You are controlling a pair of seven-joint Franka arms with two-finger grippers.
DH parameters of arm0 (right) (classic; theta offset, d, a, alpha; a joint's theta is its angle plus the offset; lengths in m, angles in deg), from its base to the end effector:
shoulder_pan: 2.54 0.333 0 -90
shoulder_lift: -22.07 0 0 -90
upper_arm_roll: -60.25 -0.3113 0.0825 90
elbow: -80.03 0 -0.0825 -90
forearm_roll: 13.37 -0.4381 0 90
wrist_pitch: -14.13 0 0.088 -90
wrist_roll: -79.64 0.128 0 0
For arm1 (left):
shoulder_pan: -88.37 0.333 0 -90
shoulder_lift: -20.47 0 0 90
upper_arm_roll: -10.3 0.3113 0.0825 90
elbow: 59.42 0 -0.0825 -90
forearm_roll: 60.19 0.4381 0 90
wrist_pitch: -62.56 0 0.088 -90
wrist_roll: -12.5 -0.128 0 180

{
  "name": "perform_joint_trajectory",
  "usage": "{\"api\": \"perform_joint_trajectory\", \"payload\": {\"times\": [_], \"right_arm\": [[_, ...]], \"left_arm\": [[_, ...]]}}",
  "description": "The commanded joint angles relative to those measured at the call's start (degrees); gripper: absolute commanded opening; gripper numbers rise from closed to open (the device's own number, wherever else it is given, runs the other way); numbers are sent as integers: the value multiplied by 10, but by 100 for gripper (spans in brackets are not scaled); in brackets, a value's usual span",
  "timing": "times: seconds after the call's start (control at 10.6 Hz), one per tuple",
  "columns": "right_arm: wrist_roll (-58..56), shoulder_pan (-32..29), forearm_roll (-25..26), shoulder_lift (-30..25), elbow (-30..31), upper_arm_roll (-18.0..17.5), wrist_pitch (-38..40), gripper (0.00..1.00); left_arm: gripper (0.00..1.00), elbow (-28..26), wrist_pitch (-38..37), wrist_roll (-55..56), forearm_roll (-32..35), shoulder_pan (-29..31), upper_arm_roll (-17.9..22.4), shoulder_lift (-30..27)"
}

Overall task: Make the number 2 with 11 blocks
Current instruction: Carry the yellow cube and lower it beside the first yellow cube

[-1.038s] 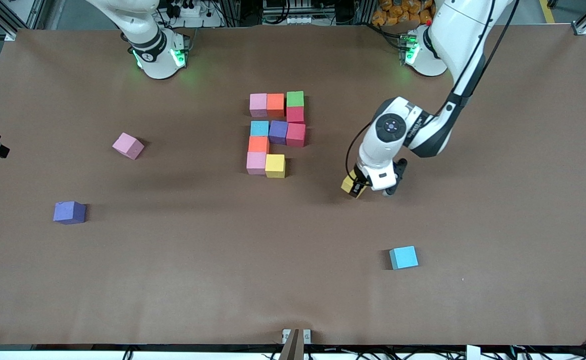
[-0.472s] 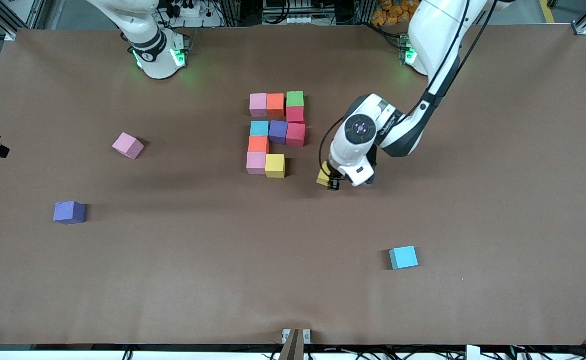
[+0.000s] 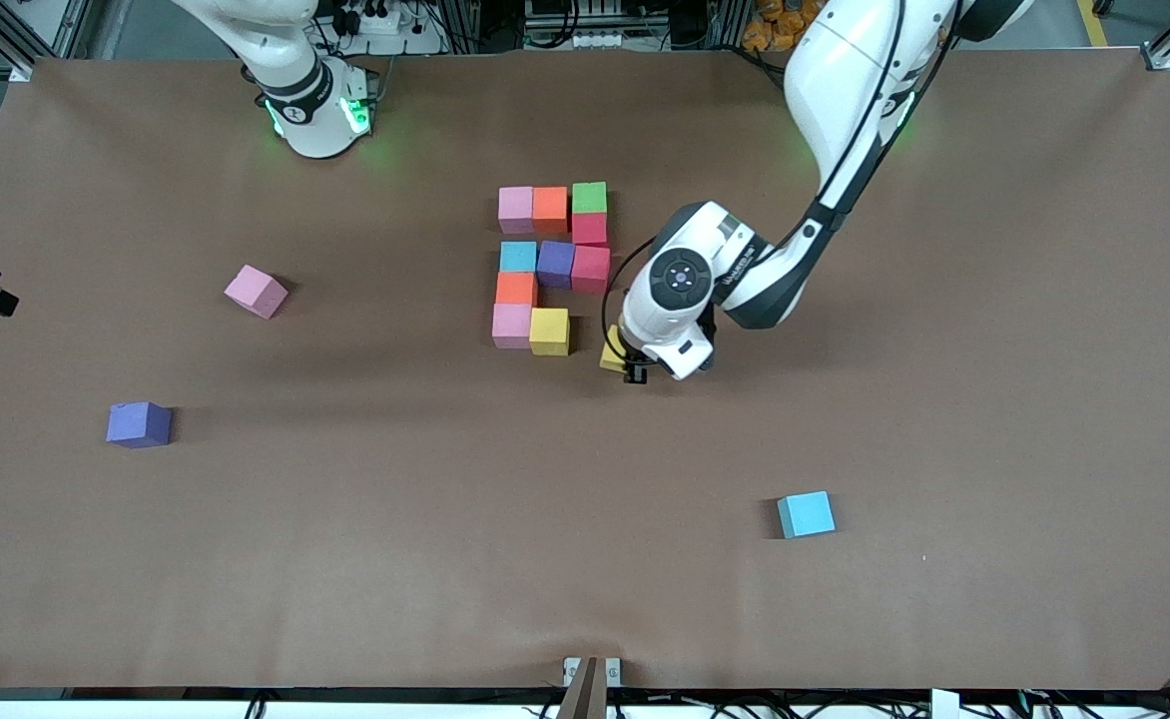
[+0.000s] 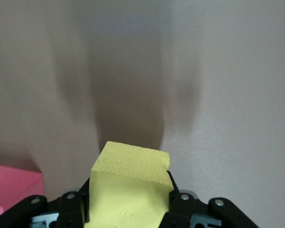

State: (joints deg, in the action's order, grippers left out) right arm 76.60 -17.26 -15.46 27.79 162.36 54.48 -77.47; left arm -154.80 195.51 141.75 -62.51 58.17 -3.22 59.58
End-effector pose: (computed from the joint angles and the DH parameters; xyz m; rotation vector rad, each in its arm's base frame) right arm 0.6362 -0.0987 0.6100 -3.0960 0.1609 -0.1039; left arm 0.5255 -0.4898 0.1560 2.2121 2.2128 -0.2794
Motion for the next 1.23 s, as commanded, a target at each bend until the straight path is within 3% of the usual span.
{"api": "perform_joint_trajectory", "payload": {"times": [0.0,0.38,1.13], "right_arm": [[-4,-8,-3,2,-3,-5,4,100],[-5,-8,-3,2,-4,-5,4,100],[-2,-10,-4,2,-4,-4,3,100]], "left_arm": [[0,20,-13,60,-12,-27,3,14],[0,21,-13,172,-7,-47,6,14],[0,42,-12,167,34,-64,10,35]]}}
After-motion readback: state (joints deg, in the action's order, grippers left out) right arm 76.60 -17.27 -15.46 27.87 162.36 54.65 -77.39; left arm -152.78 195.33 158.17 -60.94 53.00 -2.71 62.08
